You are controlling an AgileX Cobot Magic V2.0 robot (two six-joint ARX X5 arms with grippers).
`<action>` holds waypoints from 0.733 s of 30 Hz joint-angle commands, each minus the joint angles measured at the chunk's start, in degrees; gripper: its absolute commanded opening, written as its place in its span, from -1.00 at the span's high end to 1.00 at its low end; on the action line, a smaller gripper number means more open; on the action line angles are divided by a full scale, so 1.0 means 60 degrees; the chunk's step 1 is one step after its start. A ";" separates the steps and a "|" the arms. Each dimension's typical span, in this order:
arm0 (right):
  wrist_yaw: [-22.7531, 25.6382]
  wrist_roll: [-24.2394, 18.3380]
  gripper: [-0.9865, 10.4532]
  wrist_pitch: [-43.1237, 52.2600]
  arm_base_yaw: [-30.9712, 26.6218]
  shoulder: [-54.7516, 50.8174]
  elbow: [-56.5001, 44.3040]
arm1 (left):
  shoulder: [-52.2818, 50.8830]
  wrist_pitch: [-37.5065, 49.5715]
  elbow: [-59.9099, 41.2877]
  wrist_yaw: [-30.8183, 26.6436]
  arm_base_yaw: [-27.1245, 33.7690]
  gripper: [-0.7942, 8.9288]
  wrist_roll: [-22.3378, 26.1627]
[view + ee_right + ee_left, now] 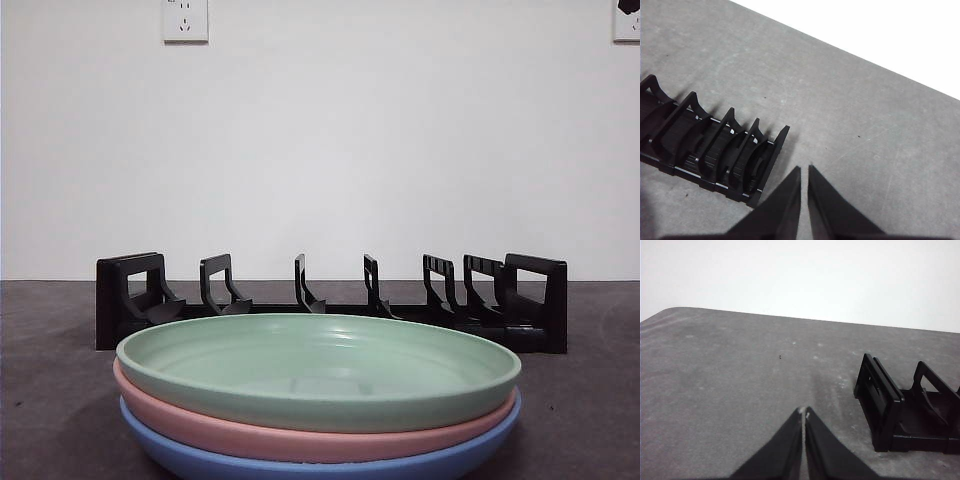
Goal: Place the plate
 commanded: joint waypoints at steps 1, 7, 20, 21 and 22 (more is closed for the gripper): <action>0.0004 0.0062 0.79 0.0102 0.0044 0.0055 0.0069 | -0.0004 0.0058 -0.0186 0.0018 0.0011 0.82 -0.0033; -0.0025 -0.0149 0.79 0.0091 -0.0044 -0.0299 0.0036 | -0.0004 0.0058 -0.0186 0.0018 0.0011 0.82 -0.0033; -0.0288 0.1053 0.79 0.4197 -0.2149 -0.6659 -0.7675 | -0.0004 0.0040 -0.0186 0.0018 0.0011 0.82 -0.0033; -0.0291 0.1096 0.79 0.4244 -0.2259 -0.6980 -0.8029 | -0.0004 0.0040 -0.0186 0.0018 0.0011 0.82 -0.0033; -0.0299 0.1111 0.79 0.4317 -0.2375 -0.7300 -0.8389 | -0.0004 0.0040 -0.0186 0.0018 0.0011 0.82 -0.0033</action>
